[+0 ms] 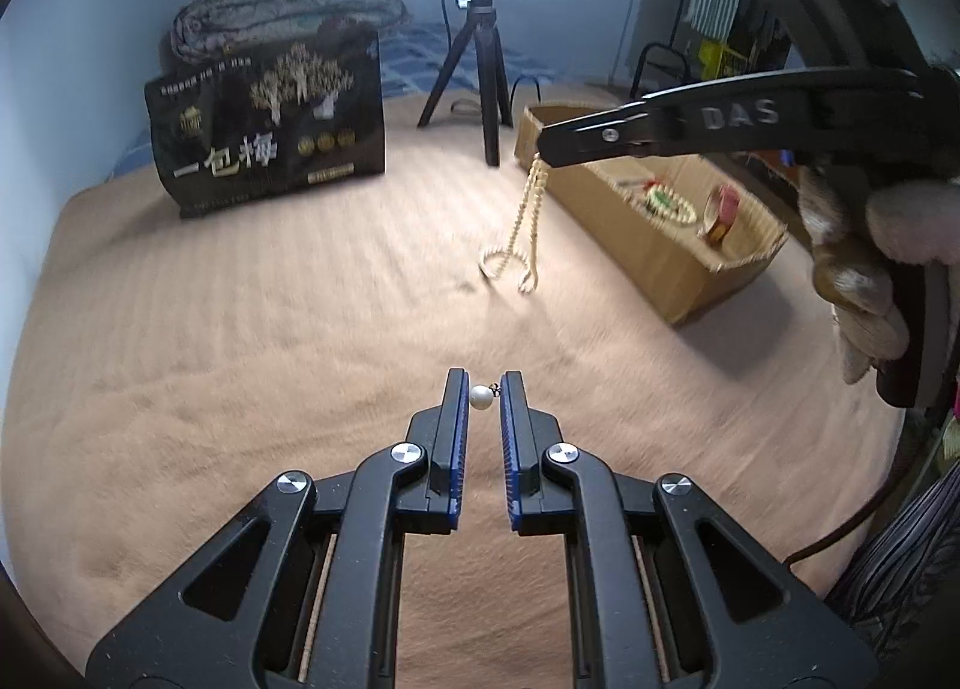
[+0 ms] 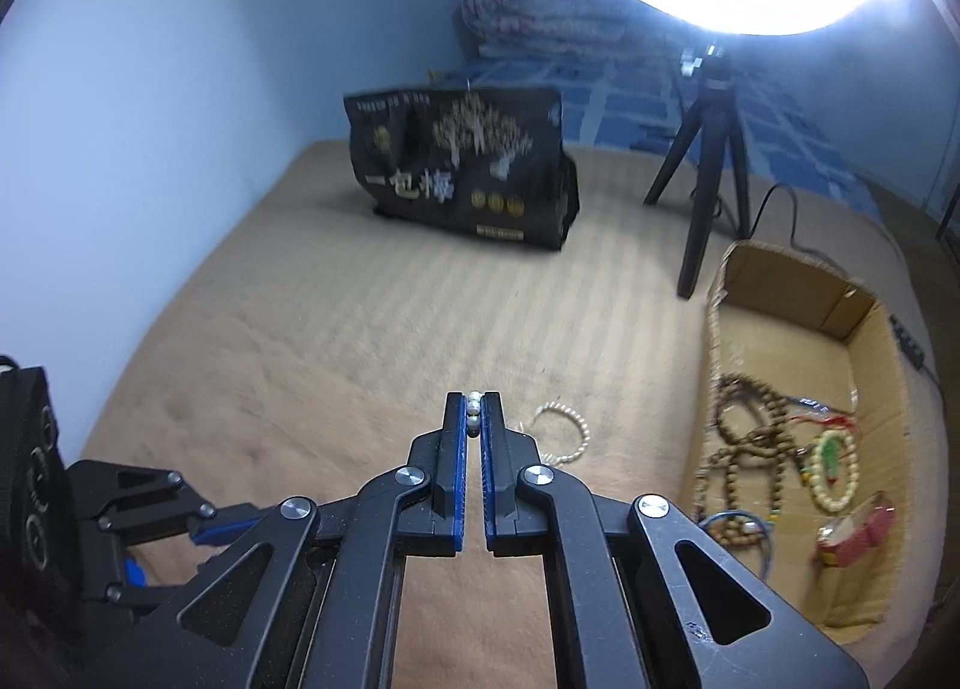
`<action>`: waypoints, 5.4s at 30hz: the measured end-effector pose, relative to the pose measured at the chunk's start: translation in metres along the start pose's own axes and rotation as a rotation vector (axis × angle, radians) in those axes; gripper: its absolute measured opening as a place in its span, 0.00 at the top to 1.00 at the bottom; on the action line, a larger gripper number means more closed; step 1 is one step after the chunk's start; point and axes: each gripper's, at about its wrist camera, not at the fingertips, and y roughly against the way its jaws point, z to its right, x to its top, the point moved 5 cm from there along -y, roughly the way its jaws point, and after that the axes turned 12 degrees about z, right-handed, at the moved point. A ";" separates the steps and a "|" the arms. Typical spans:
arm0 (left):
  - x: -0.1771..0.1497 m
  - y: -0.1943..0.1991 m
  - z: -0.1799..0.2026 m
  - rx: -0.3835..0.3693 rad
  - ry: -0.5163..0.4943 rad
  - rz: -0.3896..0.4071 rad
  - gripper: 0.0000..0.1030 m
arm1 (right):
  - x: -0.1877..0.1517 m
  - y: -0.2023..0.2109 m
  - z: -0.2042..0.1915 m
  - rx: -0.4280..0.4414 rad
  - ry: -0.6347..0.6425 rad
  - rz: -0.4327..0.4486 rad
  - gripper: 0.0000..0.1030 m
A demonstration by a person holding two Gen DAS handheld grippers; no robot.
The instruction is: Organize jewelry
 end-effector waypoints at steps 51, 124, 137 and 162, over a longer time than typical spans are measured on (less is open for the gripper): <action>0.119 -0.084 0.132 -0.091 -0.079 0.124 0.92 | 0.054 0.120 0.164 -0.215 -0.065 0.217 0.97; 0.094 0.020 0.132 0.043 -0.019 0.175 0.37 | 0.005 0.160 0.135 -0.419 -0.131 0.185 0.33; 0.077 0.078 0.113 0.101 0.011 0.225 0.22 | -0.027 0.208 0.106 -0.491 -0.139 0.244 0.22; 0.077 0.102 0.109 0.167 -0.027 0.278 0.00 | -0.044 0.225 0.089 -0.562 -0.100 0.328 0.21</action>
